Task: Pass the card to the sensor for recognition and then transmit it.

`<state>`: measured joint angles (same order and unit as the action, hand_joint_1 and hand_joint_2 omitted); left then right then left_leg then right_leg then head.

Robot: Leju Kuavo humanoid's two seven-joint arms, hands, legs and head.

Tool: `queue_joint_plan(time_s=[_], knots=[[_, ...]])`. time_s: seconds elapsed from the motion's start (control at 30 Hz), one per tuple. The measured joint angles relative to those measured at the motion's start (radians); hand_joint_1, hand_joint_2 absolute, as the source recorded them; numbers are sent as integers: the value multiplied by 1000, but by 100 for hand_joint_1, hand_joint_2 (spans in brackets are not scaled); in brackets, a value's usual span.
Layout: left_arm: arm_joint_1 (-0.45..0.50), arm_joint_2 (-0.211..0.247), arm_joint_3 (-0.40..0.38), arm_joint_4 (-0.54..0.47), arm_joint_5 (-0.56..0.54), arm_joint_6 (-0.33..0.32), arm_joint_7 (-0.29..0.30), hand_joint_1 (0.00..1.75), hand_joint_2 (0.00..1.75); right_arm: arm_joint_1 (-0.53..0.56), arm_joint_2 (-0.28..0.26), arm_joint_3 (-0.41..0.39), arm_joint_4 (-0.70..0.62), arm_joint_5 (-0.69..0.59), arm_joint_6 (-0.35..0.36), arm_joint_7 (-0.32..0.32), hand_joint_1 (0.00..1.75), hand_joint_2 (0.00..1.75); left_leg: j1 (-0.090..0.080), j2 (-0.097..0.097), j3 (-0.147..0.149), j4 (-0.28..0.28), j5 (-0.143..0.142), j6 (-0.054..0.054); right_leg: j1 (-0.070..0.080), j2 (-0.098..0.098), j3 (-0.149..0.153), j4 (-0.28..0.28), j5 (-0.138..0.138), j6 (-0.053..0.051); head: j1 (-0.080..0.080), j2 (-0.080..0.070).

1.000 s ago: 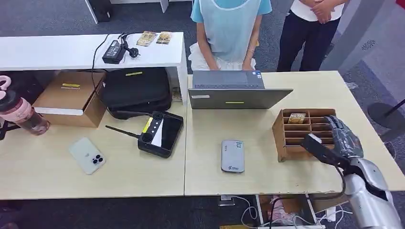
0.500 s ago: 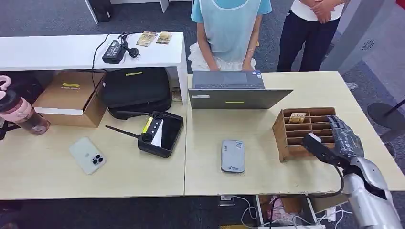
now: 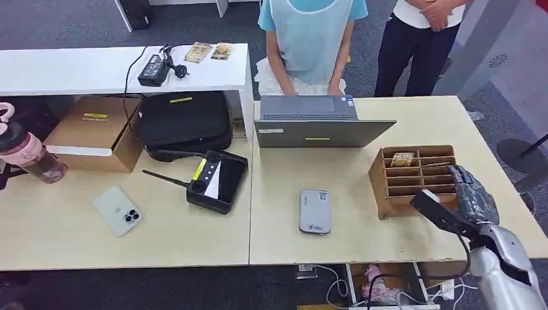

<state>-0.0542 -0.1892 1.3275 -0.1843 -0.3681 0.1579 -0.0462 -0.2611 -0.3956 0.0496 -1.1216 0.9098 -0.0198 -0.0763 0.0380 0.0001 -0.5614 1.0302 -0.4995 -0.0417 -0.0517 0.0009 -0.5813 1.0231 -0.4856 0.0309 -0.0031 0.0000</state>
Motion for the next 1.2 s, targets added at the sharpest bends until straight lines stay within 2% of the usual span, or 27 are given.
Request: queue_joint_plan(time_s=[0.37,1.0,1.2], knots=[[-2,-3,0,0,3,-30,-7,0,175,72,-9,-58,-61,0,3,-5,0,175,0,0,0,0,0,0,0,0,0,0,0,0,0,0],[-9,-5,0,-3,-4,-46,-7,0,175,115,-6,-107,-111,44,27,-13,0,175,0,0,0,0,0,0,0,0,0,0,0,0,0,0],[-14,-5,0,-3,-5,-47,-5,0,175,100,5,-115,-101,78,45,-24,0,175,0,0,0,0,0,0,0,0,0,0,0,0,0,0]])
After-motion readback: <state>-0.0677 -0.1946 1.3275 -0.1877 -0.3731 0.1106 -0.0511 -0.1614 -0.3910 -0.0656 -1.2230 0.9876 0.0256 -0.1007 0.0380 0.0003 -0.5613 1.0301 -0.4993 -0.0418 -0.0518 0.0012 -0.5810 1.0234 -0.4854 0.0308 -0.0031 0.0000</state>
